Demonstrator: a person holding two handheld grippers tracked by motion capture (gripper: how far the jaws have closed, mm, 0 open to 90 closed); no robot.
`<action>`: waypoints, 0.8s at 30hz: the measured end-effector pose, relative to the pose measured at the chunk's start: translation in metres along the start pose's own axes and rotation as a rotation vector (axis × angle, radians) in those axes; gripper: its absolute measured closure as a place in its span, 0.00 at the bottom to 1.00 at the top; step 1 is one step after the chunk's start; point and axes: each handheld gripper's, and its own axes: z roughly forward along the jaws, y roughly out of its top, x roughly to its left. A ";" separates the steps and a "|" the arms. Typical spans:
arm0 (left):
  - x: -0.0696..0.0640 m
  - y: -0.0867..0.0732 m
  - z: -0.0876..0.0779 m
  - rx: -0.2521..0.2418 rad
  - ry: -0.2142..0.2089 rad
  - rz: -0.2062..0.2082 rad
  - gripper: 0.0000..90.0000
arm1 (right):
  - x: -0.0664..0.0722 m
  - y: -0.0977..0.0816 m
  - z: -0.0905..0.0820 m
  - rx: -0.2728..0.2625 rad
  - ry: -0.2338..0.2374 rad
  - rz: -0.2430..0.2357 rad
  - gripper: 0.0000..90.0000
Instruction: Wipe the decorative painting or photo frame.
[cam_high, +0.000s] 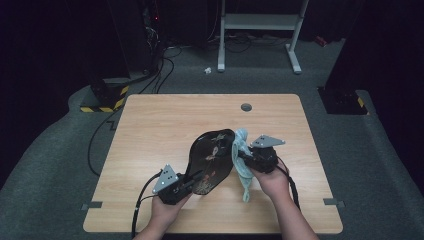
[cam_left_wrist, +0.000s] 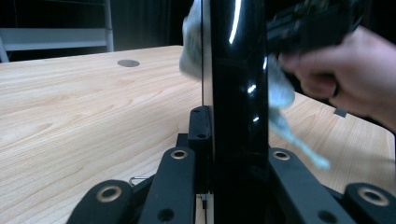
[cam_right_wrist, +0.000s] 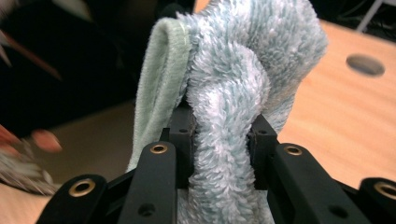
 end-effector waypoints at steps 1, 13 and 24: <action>0.000 0.000 0.000 0.000 -0.001 -0.001 0.89 | 0.000 -0.003 0.002 0.008 -0.005 -0.003 0.78; 0.004 0.000 -0.002 0.008 -0.021 -0.009 0.89 | 0.003 0.008 -0.009 -0.038 -0.006 -0.019 0.78; 0.007 0.001 -0.003 0.022 -0.053 0.000 0.89 | 0.017 0.046 -0.050 -0.177 -0.025 -0.095 0.78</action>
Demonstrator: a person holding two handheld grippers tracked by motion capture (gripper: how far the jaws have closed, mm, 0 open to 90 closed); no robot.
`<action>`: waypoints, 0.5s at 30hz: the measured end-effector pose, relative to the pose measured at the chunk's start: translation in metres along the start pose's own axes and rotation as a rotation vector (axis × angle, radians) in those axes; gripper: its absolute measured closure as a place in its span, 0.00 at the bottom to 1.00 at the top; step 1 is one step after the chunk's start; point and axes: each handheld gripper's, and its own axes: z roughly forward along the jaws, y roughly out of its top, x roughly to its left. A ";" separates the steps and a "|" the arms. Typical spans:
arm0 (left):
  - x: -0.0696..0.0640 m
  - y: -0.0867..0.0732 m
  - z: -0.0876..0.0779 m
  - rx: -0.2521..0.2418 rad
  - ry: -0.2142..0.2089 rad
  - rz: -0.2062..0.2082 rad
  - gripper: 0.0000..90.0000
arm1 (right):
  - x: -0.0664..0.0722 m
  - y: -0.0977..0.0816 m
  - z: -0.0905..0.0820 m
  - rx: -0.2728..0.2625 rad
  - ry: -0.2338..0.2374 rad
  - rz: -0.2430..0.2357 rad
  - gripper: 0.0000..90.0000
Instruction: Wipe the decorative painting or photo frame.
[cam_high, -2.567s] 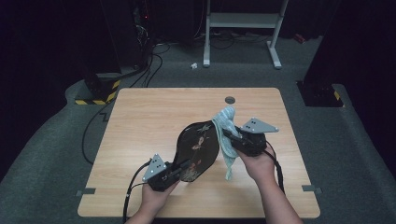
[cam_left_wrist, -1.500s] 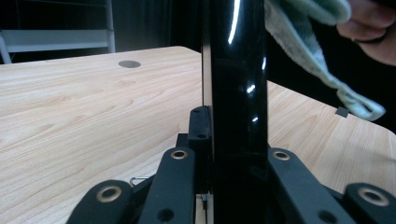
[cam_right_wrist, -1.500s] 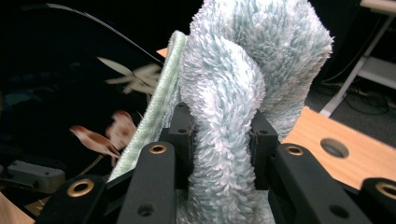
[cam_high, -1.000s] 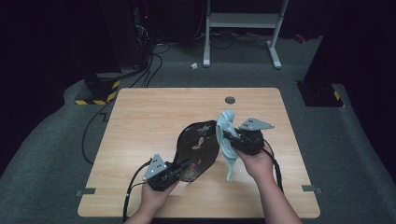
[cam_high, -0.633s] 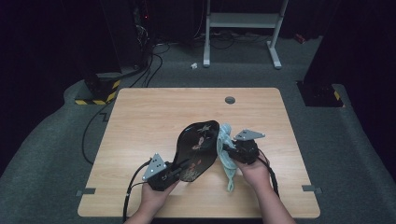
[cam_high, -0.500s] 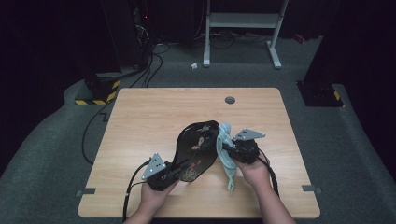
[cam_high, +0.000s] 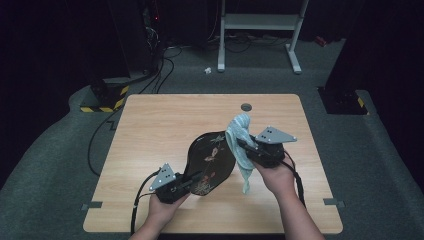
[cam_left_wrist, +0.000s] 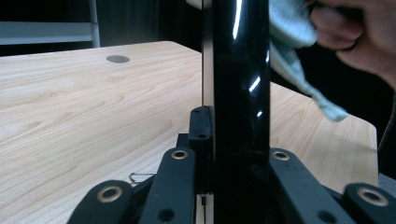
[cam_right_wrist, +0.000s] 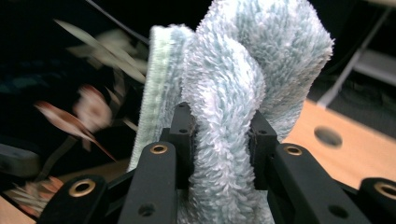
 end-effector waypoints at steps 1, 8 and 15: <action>-0.001 0.000 0.001 0.002 0.002 0.004 0.89 | 0.004 0.005 -0.002 -0.012 0.008 -0.012 0.78; -0.004 0.001 0.003 0.003 0.016 0.016 0.89 | 0.026 0.031 -0.007 -0.044 0.043 -0.094 0.77; -0.004 0.001 0.003 0.004 0.019 0.016 0.89 | 0.000 0.018 0.000 -0.002 0.030 0.004 0.77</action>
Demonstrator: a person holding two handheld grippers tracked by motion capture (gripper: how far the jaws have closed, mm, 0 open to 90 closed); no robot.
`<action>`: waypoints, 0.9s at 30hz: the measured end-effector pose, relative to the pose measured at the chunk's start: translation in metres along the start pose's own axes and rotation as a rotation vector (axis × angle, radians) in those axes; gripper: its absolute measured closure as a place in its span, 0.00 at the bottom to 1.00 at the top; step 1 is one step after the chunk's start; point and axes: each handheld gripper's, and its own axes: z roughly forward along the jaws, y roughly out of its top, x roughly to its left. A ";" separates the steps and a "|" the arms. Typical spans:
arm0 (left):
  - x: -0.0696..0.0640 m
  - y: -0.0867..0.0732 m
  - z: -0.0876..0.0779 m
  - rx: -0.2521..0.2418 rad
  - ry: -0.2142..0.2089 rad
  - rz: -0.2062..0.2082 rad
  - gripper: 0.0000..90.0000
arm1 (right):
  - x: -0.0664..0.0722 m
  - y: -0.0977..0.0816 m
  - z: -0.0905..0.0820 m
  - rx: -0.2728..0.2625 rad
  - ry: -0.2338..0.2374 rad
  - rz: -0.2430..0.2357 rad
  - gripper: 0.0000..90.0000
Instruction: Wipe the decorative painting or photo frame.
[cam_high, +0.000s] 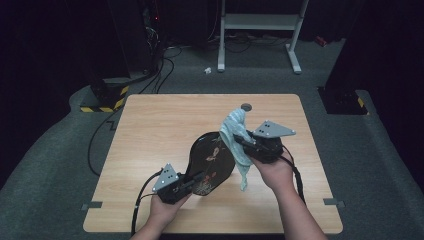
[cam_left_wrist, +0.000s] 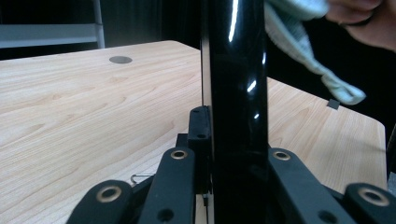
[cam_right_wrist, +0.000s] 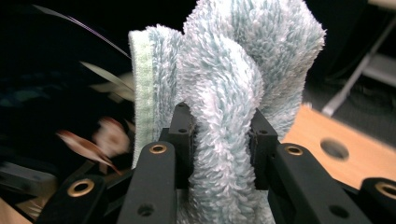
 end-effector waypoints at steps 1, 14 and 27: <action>0.000 0.000 0.000 0.000 0.000 -0.002 0.89 | -0.005 -0.004 0.001 0.012 -0.003 0.017 0.77; 0.000 -0.001 0.001 -0.006 0.000 -0.014 0.89 | -0.014 -0.073 0.033 0.173 0.024 0.100 0.77; -0.001 -0.002 0.001 -0.014 0.007 -0.012 0.89 | 0.001 -0.135 0.056 0.358 0.046 0.119 0.77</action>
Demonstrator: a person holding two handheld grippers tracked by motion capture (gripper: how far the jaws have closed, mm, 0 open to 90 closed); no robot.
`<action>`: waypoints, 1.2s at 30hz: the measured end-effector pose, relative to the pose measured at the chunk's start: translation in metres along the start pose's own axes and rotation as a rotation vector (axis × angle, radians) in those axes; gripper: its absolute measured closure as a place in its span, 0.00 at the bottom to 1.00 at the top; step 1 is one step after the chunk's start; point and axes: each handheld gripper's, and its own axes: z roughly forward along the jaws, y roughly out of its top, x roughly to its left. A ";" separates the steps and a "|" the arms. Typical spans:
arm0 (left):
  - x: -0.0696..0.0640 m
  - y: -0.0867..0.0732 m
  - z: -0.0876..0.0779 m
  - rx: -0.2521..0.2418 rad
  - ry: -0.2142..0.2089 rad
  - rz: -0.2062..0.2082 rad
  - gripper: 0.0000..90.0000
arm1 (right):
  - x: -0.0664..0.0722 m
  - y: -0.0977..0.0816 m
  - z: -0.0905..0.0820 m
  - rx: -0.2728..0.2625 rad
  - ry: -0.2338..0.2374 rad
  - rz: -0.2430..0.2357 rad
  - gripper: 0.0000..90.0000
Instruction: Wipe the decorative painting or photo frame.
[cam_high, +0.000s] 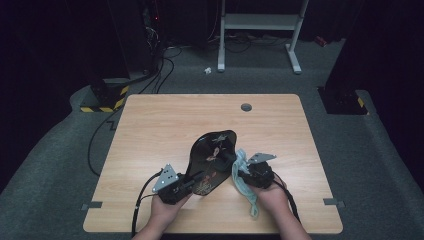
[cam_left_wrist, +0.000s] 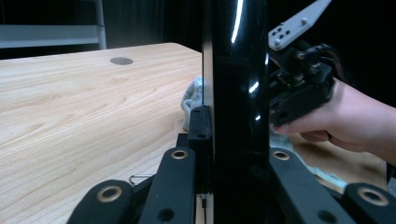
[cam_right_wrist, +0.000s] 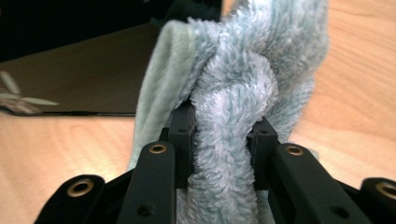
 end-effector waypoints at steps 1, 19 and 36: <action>0.000 0.000 0.000 -0.001 0.001 -0.001 0.89 | 0.001 -0.001 -0.001 -0.001 0.005 0.008 0.77; 0.000 0.000 0.000 0.000 0.002 -0.006 0.89 | 0.025 -0.016 -0.012 -0.026 -0.035 0.007 0.75; 0.000 -0.001 0.000 -0.003 0.002 -0.012 0.89 | 0.041 -0.010 -0.006 -0.007 -0.029 -0.078 0.78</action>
